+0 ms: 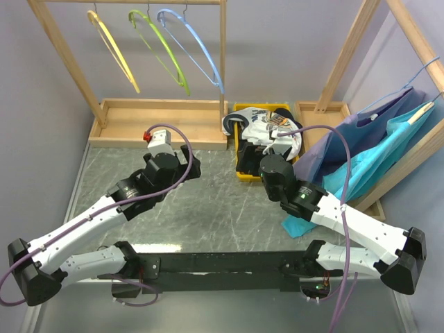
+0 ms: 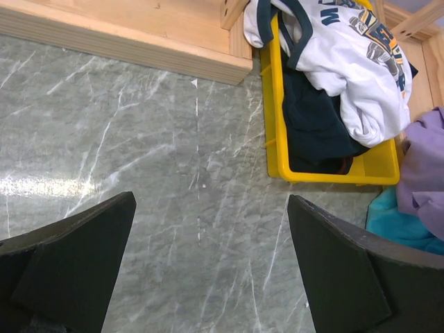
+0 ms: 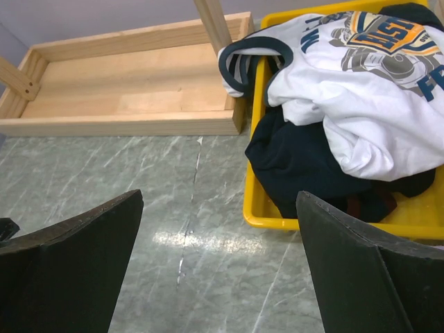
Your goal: Place the tank top on the hanger
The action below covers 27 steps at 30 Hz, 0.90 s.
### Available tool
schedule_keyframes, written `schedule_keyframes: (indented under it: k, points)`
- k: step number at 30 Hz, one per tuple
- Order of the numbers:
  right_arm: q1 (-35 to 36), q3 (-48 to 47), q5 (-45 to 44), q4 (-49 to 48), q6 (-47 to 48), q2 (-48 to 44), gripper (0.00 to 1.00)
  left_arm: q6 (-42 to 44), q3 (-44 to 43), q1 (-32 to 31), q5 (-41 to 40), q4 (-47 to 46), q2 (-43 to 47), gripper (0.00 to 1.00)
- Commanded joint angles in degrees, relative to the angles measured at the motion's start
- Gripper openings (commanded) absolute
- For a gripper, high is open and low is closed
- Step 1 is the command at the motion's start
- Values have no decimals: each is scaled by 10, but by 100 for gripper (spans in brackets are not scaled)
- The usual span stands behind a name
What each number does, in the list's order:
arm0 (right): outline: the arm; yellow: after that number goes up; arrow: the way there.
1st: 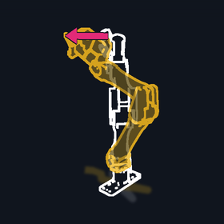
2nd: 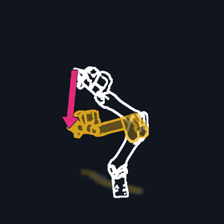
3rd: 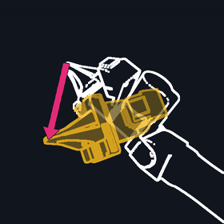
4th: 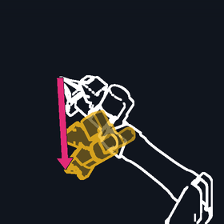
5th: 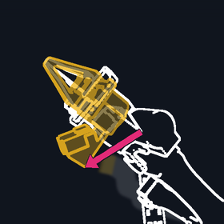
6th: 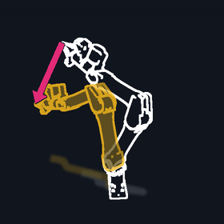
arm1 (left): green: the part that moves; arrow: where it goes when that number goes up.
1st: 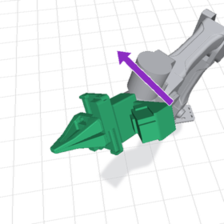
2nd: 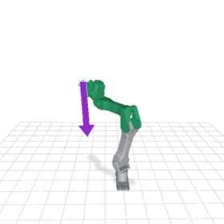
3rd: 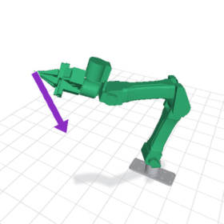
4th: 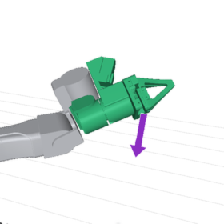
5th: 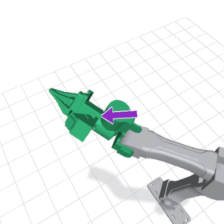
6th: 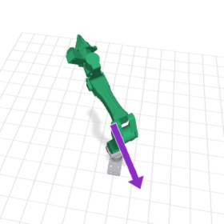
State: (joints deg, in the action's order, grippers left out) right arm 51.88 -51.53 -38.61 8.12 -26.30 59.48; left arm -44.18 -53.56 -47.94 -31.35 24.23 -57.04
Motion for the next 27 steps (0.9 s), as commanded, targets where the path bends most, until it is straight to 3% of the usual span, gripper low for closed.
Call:
schedule_keyframes:
  k: [1, 11, 14, 18, 21, 27]
  points:
    - [2, -9, -23, -17, -1, 3, 100, 2, 6, -1, 0, -23, 18, 99]
    - [2, -27, -32, -8, 16, 38, 100, 9, 14, 0, 8, -31, 26, 99]
    - [2, -55, -14, -8, 27, 90, 100, 5, 25, -1, 16, -48, 21, 99]
    - [2, -155, -47, 57, 20, 227, 100, 0, 20, -1, 17, -37, 5, 99]
    - [-35, -197, -67, 83, 14, 280, 100, -2, 23, -1, 6, -25, 9, 99]
    - [-154, -250, -25, 81, 8, 349, 89, 4, 27, -1, -5, -15, 26, 100]
